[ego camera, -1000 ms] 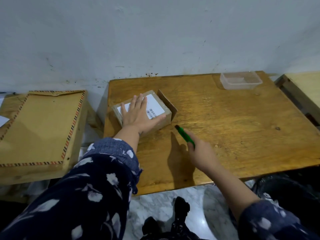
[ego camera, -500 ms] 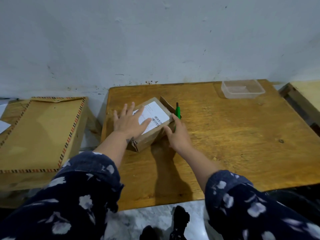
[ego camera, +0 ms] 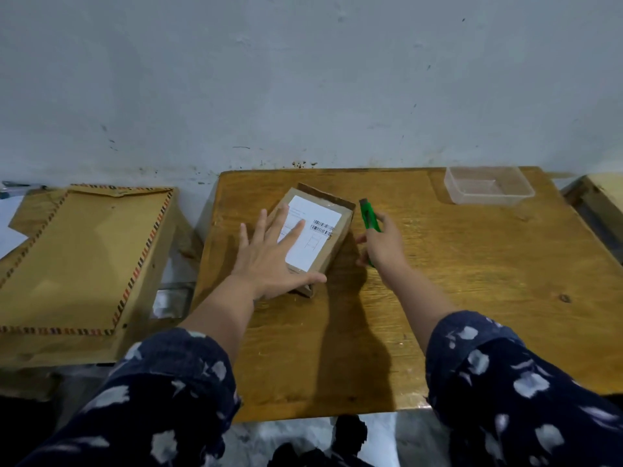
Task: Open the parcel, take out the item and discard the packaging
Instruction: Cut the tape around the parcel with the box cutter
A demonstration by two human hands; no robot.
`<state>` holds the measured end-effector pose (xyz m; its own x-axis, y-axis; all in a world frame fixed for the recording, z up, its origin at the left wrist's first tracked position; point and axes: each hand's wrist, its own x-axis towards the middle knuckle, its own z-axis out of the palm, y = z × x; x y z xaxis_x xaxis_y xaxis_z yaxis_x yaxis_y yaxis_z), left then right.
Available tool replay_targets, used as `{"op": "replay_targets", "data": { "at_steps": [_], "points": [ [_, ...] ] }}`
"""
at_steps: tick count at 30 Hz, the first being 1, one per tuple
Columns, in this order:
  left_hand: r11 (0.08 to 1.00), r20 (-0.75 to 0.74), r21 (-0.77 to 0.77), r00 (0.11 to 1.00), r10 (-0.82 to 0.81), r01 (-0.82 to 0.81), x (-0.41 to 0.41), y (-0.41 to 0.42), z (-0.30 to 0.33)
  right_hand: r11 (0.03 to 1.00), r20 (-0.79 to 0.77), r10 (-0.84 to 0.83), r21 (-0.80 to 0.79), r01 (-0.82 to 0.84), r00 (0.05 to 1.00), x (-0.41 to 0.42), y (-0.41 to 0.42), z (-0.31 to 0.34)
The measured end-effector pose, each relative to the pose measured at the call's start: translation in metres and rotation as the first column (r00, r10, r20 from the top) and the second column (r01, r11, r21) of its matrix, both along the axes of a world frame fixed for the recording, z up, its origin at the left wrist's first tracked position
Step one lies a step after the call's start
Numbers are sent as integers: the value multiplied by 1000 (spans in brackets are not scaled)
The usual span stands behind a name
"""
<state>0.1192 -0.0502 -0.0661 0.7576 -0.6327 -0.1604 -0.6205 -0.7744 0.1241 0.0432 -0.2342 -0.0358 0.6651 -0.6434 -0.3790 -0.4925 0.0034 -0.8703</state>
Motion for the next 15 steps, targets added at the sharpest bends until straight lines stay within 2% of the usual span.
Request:
{"op": "replay_targets", "data": {
  "at_steps": [6, 15],
  "points": [
    [1000, 4, -12, 1000, -5, 5, -2, -2, 0, 986, 85, -21, 165, 7, 996, -36, 21, -3],
    [999, 69, 9, 997, 39, -40, -9, -11, -3, 972, 139, -37, 234, 3, 990, -47, 33, 4]
  ]
}}
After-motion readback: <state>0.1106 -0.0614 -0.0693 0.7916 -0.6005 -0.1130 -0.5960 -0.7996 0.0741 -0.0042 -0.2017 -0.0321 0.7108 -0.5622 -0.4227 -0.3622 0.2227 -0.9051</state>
